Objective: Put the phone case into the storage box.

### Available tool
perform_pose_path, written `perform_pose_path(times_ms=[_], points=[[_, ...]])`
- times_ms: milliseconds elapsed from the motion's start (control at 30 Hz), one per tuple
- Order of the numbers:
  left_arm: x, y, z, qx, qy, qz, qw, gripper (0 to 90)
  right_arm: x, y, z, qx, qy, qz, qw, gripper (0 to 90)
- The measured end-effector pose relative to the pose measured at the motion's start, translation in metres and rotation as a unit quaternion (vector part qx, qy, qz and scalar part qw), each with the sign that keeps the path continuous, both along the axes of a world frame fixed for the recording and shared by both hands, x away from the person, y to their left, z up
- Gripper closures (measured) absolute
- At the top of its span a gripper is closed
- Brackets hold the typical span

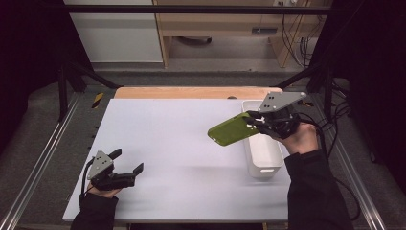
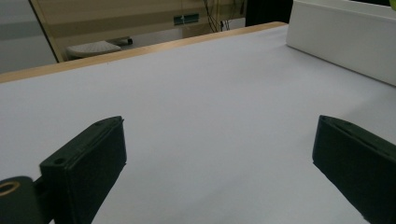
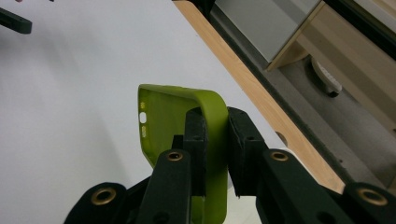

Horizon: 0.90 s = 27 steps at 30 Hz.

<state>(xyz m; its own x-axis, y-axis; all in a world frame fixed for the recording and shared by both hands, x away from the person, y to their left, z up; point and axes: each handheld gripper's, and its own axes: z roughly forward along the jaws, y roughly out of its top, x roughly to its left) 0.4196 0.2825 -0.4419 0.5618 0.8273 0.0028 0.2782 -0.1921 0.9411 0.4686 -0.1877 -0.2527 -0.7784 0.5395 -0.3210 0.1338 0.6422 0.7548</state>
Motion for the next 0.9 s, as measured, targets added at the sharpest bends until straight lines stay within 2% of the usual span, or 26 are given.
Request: perform_pose_path(times_ms=[133,500,900], points=[[0.001,-0.001,-0.002,0.002,0.002,-0.006,1.0000,3.3,0.001,-0.002,0.002,-0.016,-0.016,0.000,0.9997,79.2],[0.002,-0.003,-0.004,0.004,0.005,-0.013,0.9999,3.6,0.005,-0.008,0.009,-0.044,-0.040,-0.005,0.9982,79.1],[0.001,-0.006,-0.003,0.009,-0.001,-0.020,0.9998,3.6,0.009,-0.018,0.016,-0.071,-0.063,-0.015,0.9954,79.0]])
